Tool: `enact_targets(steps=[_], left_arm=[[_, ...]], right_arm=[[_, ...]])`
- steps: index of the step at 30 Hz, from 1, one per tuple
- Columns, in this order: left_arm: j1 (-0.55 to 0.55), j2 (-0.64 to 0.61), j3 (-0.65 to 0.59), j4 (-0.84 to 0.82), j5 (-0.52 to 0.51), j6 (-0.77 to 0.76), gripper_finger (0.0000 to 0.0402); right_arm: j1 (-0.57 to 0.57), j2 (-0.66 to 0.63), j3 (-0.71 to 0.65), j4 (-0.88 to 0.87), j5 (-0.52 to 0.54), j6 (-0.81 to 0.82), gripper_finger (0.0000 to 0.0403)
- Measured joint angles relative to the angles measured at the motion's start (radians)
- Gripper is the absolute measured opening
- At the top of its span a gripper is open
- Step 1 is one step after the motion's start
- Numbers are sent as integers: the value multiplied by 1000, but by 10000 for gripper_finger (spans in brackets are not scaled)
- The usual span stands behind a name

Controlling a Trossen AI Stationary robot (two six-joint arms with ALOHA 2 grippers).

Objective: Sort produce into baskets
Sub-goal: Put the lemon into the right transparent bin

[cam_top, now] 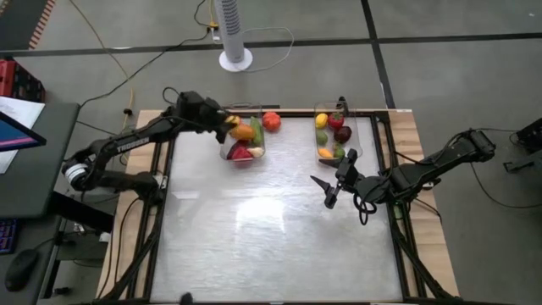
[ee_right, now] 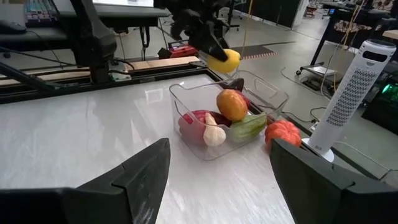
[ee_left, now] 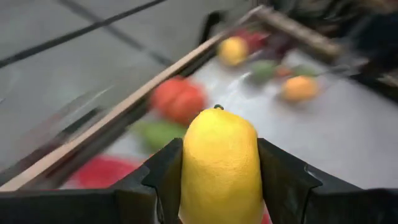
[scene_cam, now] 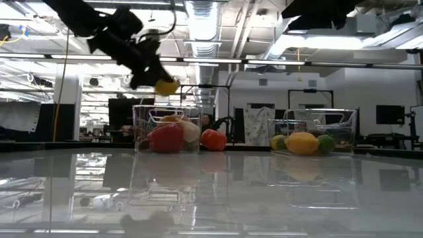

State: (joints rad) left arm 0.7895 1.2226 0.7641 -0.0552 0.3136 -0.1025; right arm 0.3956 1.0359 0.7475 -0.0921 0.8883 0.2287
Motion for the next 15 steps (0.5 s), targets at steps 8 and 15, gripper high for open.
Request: enact_targets(steps=[8,15], left_arm=[[-228,164,91,155,-99,-67,163],[-305,460,346,150,-101,-48,163]], right_arm=[[-8,0,0,3,0,6,303],[-5,-5,0,3,5,-5,303]])
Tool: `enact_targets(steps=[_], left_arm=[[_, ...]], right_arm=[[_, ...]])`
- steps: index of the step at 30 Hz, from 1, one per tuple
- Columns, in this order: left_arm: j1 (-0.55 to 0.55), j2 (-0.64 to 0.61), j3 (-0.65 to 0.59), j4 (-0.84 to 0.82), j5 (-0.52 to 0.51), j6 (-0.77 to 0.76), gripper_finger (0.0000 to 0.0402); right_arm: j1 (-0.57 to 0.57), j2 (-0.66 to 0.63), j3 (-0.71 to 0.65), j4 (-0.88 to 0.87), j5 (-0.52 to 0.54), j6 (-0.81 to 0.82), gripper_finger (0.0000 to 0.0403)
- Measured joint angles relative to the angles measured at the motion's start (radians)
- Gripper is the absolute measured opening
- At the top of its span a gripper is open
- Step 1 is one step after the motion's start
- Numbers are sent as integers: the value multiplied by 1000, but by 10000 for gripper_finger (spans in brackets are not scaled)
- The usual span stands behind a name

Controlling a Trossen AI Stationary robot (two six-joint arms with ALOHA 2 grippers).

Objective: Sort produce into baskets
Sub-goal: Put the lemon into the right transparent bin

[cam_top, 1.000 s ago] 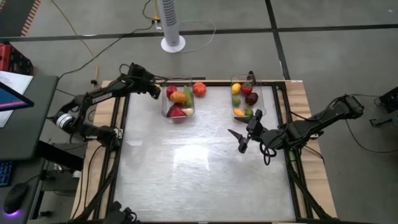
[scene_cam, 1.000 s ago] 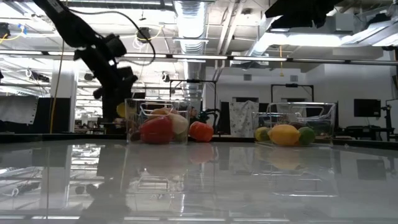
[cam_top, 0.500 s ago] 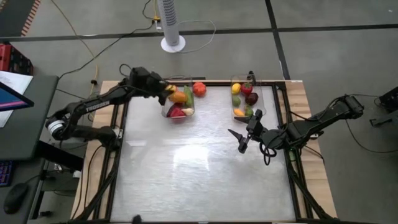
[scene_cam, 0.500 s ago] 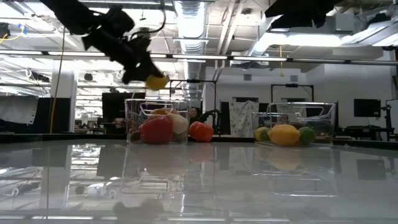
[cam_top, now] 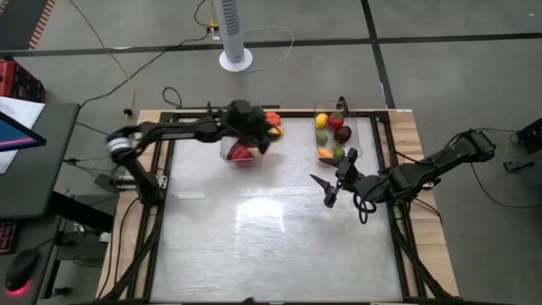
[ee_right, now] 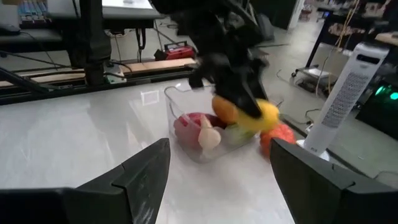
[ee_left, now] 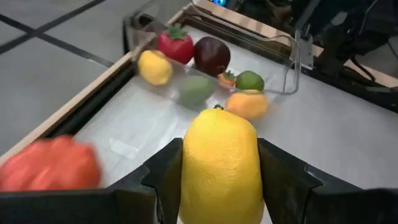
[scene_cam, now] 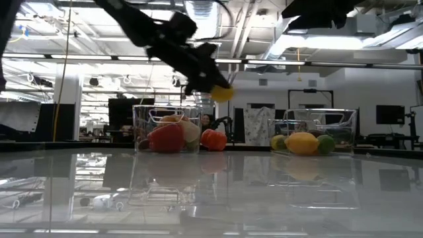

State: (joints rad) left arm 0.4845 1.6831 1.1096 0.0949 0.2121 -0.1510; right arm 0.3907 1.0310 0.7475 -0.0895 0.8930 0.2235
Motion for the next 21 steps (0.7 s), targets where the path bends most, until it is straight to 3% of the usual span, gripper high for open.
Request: enact_targets(steps=[8,21], left_arm=[[-39,269,260,79,51,-26,163],[-85,604,697,75,33,11,163]], right_arm=[[49,-100,28,3,50,-138,303],[69,-218,17,-6,55,-275,303]])
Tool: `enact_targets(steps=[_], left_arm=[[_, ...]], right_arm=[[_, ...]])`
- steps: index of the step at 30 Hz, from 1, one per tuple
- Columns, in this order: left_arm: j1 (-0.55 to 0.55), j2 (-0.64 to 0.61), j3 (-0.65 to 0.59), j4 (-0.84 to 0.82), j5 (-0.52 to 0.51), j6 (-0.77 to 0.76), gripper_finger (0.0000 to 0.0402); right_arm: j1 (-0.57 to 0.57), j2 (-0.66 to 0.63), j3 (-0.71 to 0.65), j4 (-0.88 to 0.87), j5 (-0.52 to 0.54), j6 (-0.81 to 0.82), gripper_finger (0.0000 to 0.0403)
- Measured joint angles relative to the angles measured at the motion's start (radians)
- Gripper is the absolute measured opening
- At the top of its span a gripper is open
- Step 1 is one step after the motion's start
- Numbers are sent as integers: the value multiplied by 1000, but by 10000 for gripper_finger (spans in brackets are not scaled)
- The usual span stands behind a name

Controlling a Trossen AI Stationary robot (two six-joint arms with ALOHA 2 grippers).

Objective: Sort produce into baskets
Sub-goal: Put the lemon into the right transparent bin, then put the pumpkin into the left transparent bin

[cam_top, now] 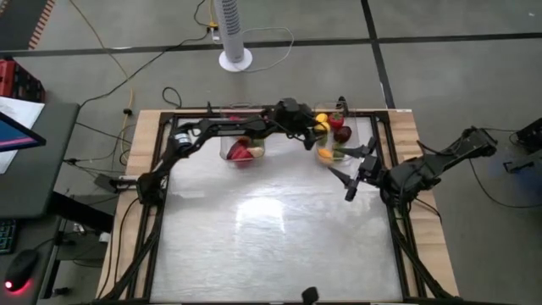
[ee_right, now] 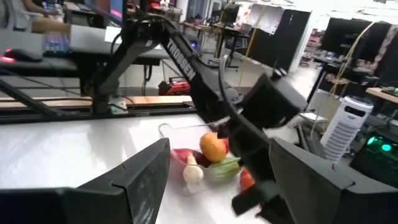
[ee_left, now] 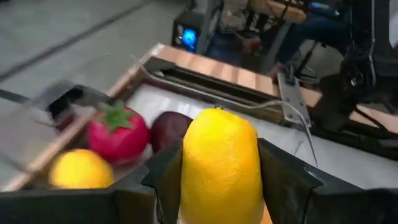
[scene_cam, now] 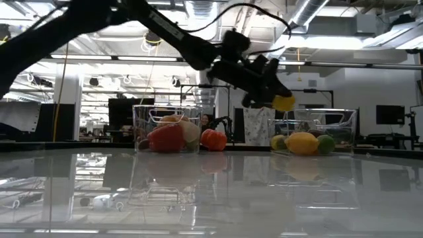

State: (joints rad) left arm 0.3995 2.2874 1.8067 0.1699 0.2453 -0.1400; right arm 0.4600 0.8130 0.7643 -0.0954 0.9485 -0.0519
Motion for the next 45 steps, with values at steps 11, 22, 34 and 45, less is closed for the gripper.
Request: enact_targets(steps=[11,22,34,45], left_arm=[[-3,69,194,-234,106,122,288],[-2,-255,-186,-153,34,287,252],[11,-918,-1024,465,-86,251,210],[12,-1388,-1259,350,-150,217,210]], right_arm=[[-67,0,0,-2,-1,-35,303],[-17,8,0,-3,-3,-2,303],[-154,189,0,125,-135,2,303],[-654,543,32,372,-620,15,303]])
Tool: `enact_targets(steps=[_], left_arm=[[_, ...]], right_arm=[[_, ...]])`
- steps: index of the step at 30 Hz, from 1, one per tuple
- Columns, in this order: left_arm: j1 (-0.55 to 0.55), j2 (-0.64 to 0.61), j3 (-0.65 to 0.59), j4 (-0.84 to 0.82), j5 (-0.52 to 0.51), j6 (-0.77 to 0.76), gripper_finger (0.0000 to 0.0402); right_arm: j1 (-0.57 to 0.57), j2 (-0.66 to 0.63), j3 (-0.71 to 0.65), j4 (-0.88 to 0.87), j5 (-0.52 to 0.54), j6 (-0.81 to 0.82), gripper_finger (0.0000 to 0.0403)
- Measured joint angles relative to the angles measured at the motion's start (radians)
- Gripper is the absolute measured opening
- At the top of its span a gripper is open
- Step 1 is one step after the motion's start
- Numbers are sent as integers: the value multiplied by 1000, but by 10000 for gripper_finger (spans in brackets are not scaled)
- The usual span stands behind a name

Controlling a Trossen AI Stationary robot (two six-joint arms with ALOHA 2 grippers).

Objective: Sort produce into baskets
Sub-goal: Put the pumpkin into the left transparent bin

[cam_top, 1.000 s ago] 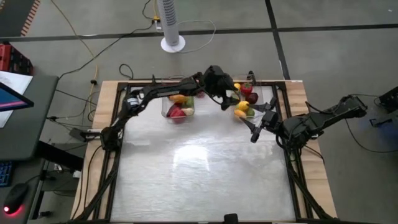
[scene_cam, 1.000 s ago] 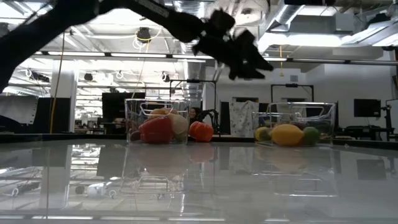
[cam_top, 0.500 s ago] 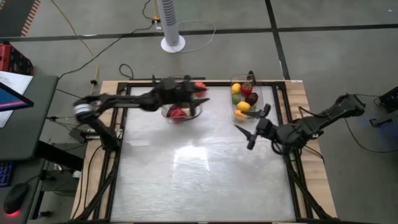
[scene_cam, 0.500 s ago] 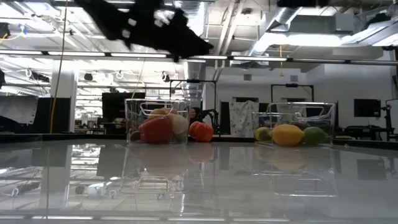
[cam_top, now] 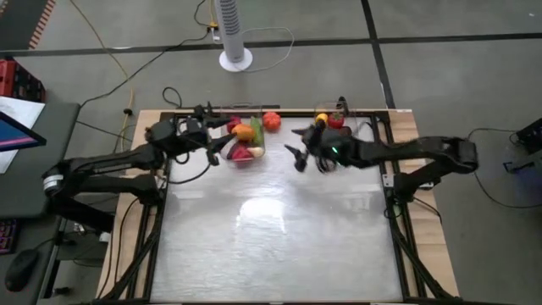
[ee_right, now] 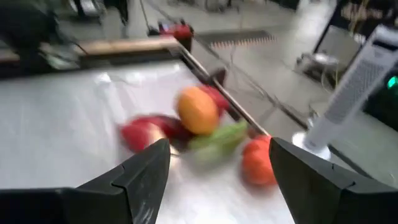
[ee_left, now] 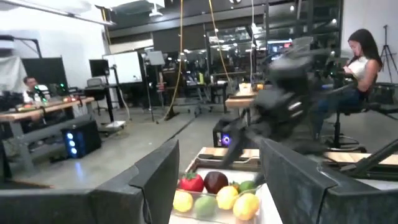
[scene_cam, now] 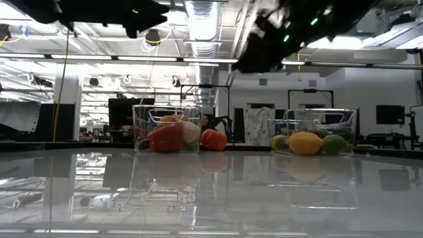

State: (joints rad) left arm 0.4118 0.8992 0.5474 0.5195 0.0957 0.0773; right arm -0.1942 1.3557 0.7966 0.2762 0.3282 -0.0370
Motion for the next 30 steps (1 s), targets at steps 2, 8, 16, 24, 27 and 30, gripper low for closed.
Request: enact_targets(steps=[2,8,16,24,27,30], left_arm=[[0,-45,-7,-34,-4,10,210],[0,-152,-10,-150,-7,52,210],[0,-241,-10,-253,-7,53,210],[0,-252,-10,-359,-7,49,210],[0,-252,-10,-395,-7,41,210],[0,-252,-10,-413,-6,30,210]], right_arm=[[-77,69,39,-14,-61,-16,303],[-240,277,217,-96,-211,-115,314],[-372,544,564,-448,-396,-186,387],[-427,753,865,-678,-469,-309,396],[-439,805,948,-722,-538,-318,398],[-451,858,1001,-748,-542,-358,397]])
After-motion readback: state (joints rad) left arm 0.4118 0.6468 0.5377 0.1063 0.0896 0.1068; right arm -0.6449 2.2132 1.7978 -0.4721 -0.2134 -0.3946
